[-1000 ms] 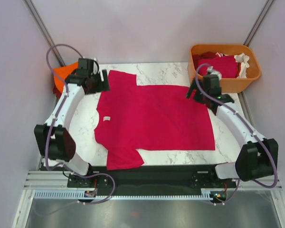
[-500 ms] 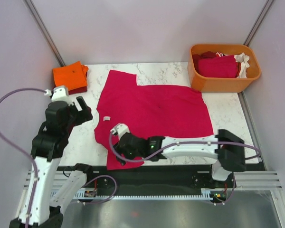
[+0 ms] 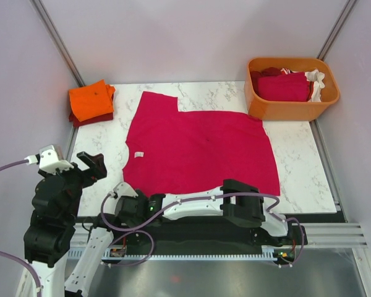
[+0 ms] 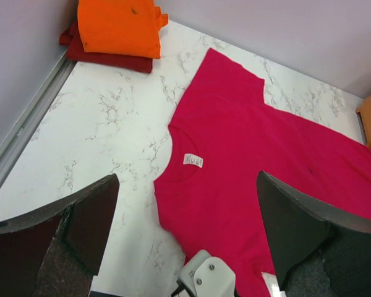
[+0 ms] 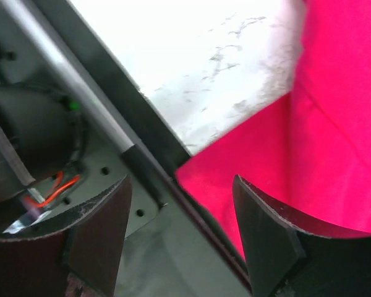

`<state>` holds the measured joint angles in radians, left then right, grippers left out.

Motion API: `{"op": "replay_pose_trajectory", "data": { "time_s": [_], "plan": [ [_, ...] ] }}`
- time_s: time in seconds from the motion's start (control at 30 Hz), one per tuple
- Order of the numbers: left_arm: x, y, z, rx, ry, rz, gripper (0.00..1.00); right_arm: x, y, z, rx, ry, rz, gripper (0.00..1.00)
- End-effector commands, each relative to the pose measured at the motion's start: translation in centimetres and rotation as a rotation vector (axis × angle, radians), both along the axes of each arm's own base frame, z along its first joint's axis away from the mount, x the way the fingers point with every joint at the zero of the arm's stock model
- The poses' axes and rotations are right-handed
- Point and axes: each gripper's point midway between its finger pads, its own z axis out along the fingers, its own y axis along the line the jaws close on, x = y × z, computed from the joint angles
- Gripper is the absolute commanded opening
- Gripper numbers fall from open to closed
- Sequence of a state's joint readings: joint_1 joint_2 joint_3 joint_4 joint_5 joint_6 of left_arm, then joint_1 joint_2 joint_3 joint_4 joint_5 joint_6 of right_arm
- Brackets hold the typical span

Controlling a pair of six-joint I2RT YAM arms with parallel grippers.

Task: Fold and stack the t-shirts
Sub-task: Flatten the tshirt out

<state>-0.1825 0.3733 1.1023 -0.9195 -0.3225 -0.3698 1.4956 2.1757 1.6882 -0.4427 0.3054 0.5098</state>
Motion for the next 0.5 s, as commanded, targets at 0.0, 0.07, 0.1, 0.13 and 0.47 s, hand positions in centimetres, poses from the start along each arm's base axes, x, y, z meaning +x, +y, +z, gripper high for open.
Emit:
{"op": "replay_pose_trajectory", "data": {
  "time_s": [0.0,0.07,0.1,0.13,0.47],
  "plan": [
    [-0.7,0.4,-0.7,-0.005,0.017,0.021,1.0,0.5,-0.9,-2.5,-0.097,-0.036,-0.024,0.74],
    [-0.9,0.3,-0.4,-0.007,0.008,0.014,1.0,1.2,-1.1,-2.6,-0.115,-0.072,-0.046,0.74],
    [-0.8,0.2,-0.4,-0.007,0.01,0.006,1.0,1.4,-1.5,-3.1,-0.138,-0.084,-0.054,0.73],
    [-0.8,0.1,-0.6,-0.008,0.014,0.003,1.0,1.6,-1.5,-3.1,-0.144,-0.095,-0.059,0.72],
    [-0.7,0.1,-0.9,-0.004,0.021,0.003,1.0,1.0,-2.4,-7.0,-0.22,-0.078,-0.053,0.27]
  ]
}}
